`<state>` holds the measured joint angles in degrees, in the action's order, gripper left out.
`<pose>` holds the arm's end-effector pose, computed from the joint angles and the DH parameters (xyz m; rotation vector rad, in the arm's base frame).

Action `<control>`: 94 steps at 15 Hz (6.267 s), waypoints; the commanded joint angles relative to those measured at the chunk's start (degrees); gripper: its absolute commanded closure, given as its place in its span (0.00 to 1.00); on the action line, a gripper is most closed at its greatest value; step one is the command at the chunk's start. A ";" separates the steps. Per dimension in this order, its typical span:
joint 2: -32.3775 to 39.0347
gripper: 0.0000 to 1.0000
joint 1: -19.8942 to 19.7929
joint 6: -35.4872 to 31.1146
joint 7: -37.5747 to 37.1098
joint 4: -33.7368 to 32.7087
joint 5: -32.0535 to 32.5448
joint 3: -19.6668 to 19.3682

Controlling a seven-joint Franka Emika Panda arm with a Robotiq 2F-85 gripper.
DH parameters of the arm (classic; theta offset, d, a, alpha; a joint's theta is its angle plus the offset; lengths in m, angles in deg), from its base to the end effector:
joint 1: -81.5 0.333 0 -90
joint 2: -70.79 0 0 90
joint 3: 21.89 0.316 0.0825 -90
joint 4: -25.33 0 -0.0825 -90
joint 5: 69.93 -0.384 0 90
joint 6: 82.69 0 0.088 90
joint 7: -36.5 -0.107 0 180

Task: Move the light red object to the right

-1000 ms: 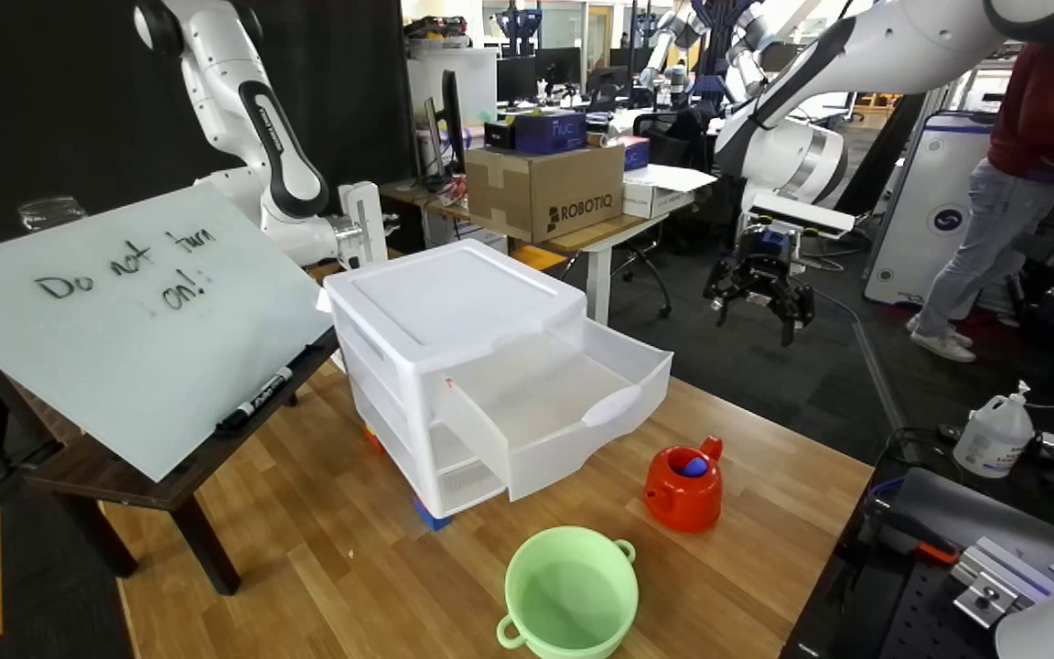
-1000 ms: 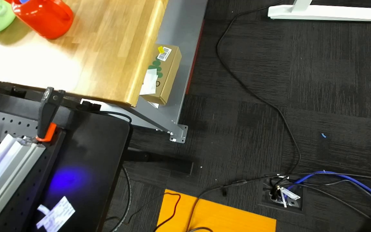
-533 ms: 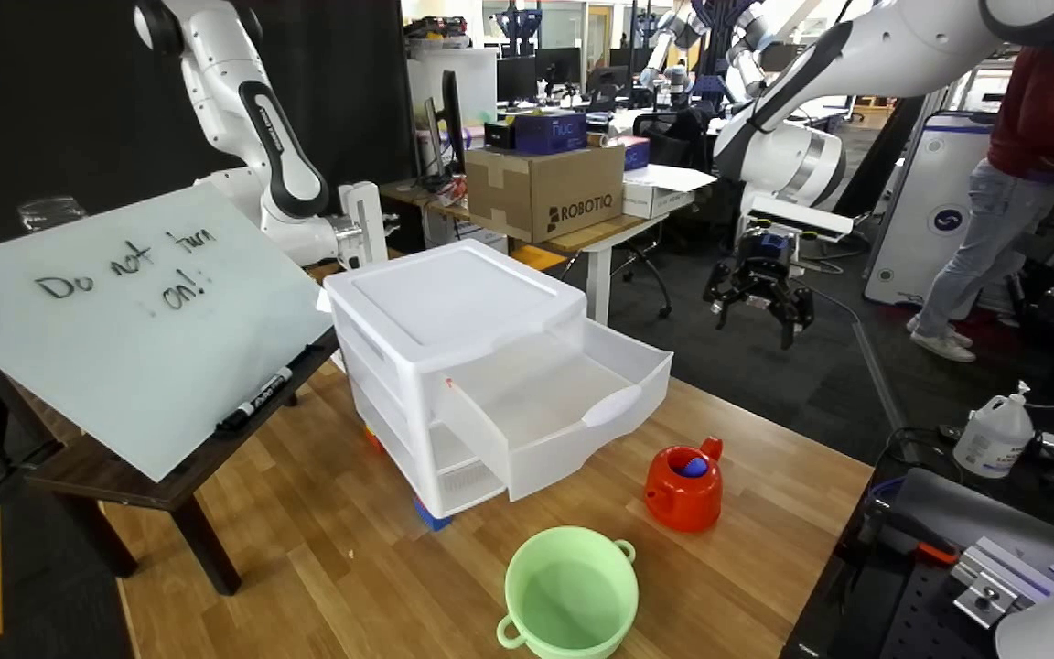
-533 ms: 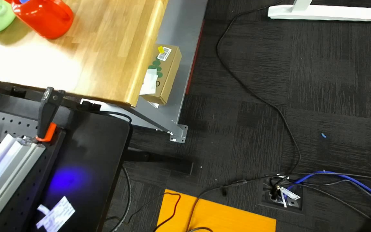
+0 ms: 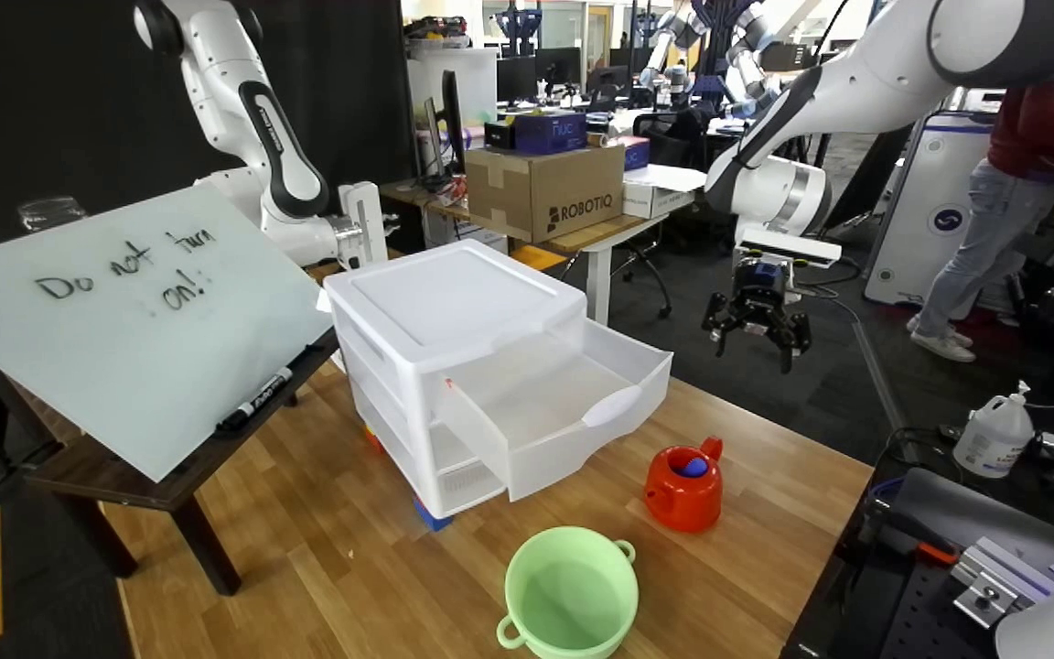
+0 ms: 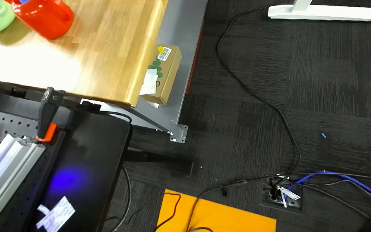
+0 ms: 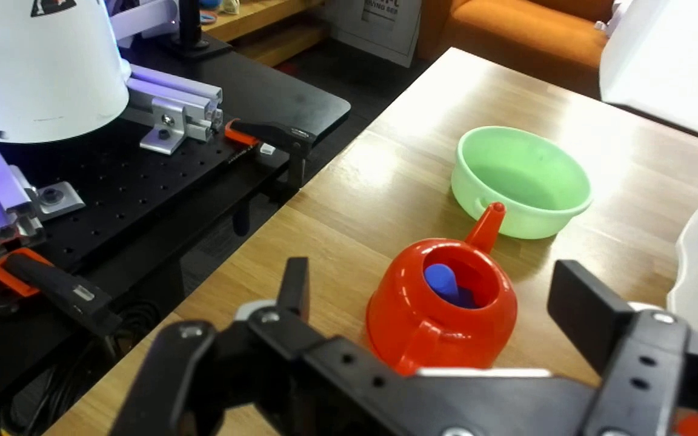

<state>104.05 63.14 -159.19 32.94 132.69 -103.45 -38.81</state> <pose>0.4556 -0.2353 0.1957 -1.9787 1.0019 1.1103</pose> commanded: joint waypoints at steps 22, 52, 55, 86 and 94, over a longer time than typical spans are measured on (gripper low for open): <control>17.07 0.00 -1.20 2.80 -4.28 -13.59 1.32 3.87; 24.44 0.00 0.14 2.94 -5.07 -16.40 1.15 6.19; 24.94 0.02 0.27 2.82 -5.32 -16.43 1.12 6.18; 22.15 0.95 1.35 6.38 -7.95 -14.09 1.41 5.49; 17.18 0.95 0.34 2.54 -5.47 -5.04 0.65 1.56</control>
<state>125.90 64.15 -154.18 26.16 122.22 -102.73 -36.37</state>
